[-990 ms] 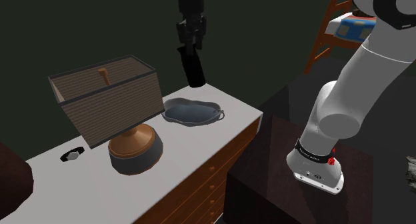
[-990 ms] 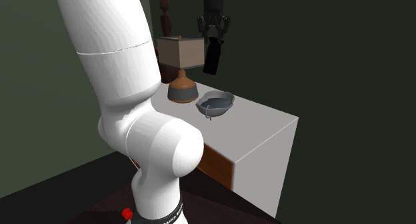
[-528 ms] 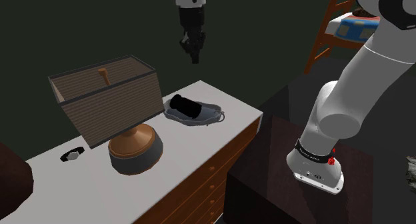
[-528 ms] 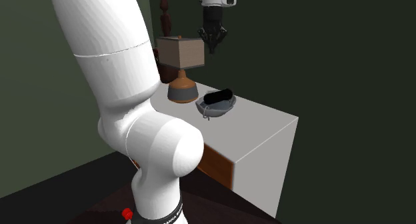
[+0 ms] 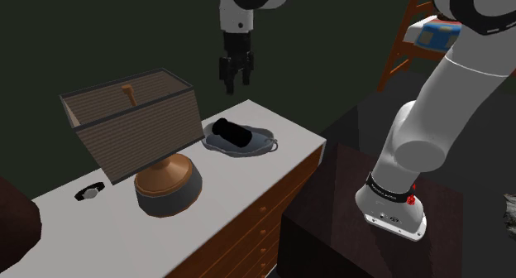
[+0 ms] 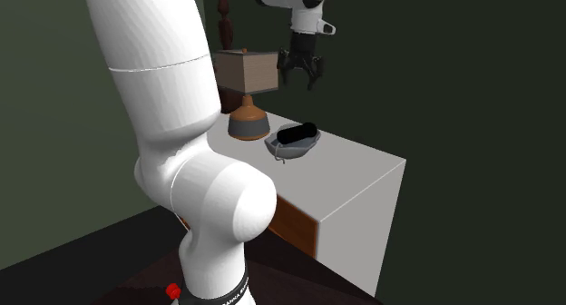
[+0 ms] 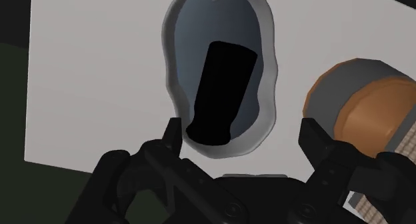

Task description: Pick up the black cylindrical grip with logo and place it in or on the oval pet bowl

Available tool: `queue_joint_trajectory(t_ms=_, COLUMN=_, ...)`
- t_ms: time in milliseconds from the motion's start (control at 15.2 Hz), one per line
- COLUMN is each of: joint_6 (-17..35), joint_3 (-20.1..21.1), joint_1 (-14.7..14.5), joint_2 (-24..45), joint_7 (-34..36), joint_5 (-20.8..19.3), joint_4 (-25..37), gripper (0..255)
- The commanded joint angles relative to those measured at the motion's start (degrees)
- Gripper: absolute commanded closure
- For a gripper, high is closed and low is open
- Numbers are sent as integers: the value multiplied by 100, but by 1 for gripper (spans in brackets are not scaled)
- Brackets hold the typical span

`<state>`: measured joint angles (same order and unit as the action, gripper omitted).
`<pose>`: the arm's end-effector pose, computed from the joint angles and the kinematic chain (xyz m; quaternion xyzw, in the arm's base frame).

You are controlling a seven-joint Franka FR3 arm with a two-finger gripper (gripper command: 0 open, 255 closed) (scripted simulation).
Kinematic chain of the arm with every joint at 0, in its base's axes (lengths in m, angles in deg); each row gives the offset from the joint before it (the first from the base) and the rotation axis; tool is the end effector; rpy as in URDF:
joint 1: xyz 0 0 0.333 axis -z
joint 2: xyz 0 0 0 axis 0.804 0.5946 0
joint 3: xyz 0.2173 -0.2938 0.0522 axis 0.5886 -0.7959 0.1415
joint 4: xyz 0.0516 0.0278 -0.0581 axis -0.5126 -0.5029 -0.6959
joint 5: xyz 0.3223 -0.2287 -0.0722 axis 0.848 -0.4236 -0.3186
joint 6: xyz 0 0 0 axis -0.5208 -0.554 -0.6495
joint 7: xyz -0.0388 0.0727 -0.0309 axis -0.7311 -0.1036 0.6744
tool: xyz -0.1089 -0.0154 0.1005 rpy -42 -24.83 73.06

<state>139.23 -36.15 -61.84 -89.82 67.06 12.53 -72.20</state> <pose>0.4910 0.1726 0.5598 -0.9934 -0.0957 0.0157 0.0608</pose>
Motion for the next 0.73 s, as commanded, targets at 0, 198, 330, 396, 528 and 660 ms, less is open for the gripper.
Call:
queue_joint_trajectory(t_ms=0, joint_6=335, joint_3=-100, joint_1=42, joint_2=137, joint_7=-225, joint_5=284, joint_4=-200, gripper=0)
queue_joint_trajectory(t_ms=198, joint_6=796, joint_3=-229, joint_1=109, joint_2=471, joint_7=-612, joint_5=719, joint_4=-392, gripper=0)
queue_joint_trajectory(t_ms=330, joint_6=1072, joint_3=-291, joint_1=153, joint_2=735, joint_7=-889, joint_5=1030, joint_4=-469, gripper=0)
queue_joint_trajectory(t_ms=396, joint_6=1199, joint_3=-314, joint_1=177, joint_2=879, joint_7=-1032, joint_5=1192, joint_4=-492, gripper=0)
queue_joint_trajectory(t_ms=528, joint_6=1430, joint_3=-346, joint_1=224, joint_2=1189, joint_7=-1328, joint_5=1527, joint_4=-507, gripper=0)
queue_joint_trajectory(t_ms=660, joint_6=1607, joint_3=-357, joint_1=268, joint_2=1482, joint_7=-1593, joint_5=1829, joint_4=-484, gripper=0)
